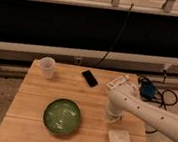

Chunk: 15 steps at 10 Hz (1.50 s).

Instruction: Push the ceramic bowl across the table

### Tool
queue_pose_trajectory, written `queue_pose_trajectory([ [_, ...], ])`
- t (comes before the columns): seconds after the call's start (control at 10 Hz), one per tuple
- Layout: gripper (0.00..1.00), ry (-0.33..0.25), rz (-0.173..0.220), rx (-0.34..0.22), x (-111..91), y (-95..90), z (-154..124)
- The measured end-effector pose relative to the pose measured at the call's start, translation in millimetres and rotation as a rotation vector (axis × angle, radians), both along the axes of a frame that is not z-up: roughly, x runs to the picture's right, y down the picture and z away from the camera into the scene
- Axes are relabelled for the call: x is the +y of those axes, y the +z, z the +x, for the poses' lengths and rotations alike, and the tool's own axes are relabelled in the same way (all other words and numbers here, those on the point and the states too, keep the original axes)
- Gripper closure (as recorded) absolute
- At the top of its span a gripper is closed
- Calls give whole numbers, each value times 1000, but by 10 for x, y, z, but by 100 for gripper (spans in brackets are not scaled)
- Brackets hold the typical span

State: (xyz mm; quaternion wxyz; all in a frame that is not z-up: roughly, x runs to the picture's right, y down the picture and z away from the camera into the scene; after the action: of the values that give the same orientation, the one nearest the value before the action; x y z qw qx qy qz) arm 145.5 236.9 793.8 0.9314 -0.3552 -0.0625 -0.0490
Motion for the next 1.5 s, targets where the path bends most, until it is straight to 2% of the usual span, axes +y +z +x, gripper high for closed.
queue_pose_trajectory([
  [1.0,97,-82,-67,-84,112,253,-440],
  [1.2,97,-110,-67,-116,105,272,-681],
  [1.5,97,-110,-68,-114,104,272,-674],
])
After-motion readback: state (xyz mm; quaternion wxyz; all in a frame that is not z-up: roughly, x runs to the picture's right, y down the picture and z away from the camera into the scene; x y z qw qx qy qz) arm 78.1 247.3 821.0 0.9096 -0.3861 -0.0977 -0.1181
